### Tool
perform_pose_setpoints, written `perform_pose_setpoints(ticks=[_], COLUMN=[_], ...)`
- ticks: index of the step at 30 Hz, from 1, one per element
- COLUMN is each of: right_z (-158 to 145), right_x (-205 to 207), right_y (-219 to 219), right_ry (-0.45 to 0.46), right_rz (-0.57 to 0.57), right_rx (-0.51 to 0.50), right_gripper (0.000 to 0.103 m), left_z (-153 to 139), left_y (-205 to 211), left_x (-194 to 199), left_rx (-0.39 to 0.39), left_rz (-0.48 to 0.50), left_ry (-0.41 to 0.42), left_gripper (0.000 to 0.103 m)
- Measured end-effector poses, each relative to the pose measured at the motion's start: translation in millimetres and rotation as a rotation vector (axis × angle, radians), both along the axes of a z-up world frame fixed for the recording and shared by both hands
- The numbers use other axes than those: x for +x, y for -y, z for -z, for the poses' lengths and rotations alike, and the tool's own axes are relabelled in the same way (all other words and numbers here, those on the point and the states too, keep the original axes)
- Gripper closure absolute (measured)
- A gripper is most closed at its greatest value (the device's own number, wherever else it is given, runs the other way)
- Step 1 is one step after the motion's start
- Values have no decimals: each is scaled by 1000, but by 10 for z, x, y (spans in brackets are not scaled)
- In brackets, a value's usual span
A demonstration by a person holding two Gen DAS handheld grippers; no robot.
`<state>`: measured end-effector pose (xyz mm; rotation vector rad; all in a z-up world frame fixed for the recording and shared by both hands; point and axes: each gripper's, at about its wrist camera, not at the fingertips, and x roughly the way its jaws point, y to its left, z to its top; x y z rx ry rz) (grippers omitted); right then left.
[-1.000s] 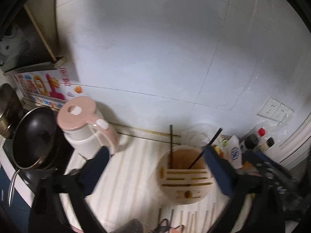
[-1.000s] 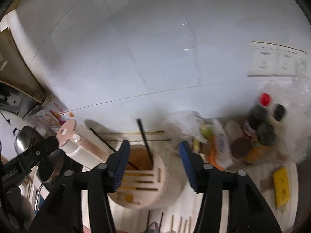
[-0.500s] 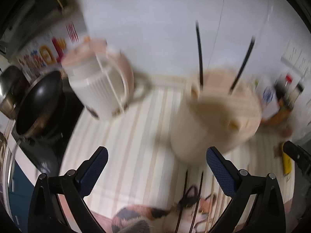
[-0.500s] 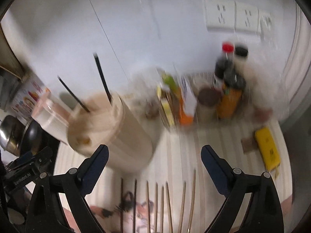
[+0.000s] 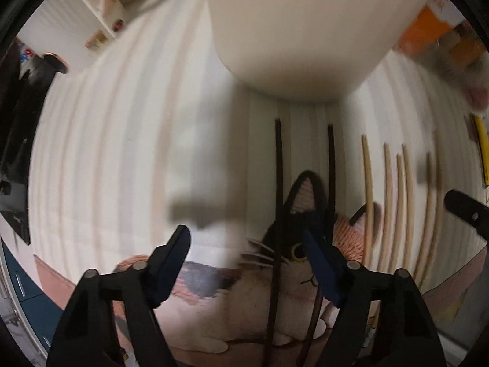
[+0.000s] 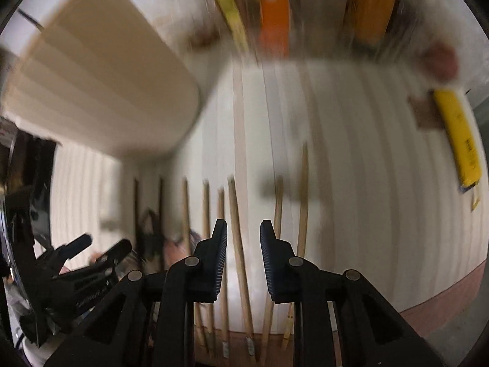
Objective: Organize utensils
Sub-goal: 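Grasp a dark chopstick with the left tool while the right tool grasps a light wooden chopstick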
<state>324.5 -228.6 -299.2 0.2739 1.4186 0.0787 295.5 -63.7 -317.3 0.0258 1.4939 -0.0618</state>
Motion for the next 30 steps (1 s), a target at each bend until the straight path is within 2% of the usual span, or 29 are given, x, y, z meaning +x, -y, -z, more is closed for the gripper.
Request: perform_pose_setpoints(ticks=[1,4,8,10,13,18,25,29,30], right_z=[88,247,411,498,505,514,519,576,585], right_x=[-15,-42,-79,-91,-113,-161,-160,48,78], right_y=[-17,-86,-197,-246,-230,-69,-70,-118,-159], right_ry=[-23,-67,-113,-144,-155,-172,-203,-203,-199], right_rz=[-11,-35,-74,-100,-98,-38,-40,-49,-52], right_rx=[5,8,8,-8,-66,-63,-79,-98,-106], right_gripper=[79,79,79,79,96,96,96,96,96], left_z=[37,59,57,70,87,124,127,124,128], left_y=[7,14,71,61,-44,-238,-443,-456,-404], left_x=[6,13,20,25,24,34,27,89,90], left_rx=[11,2,-10,0,2,-45,-87,-36,-15], left_rz=[5,13,38,37,6,-37,-69,-45,-28], left_ry=[-5,12,21,18,9,-10,-48,-39,-34], left_gripper=[49,60,97,98,98,97,94,94,98])
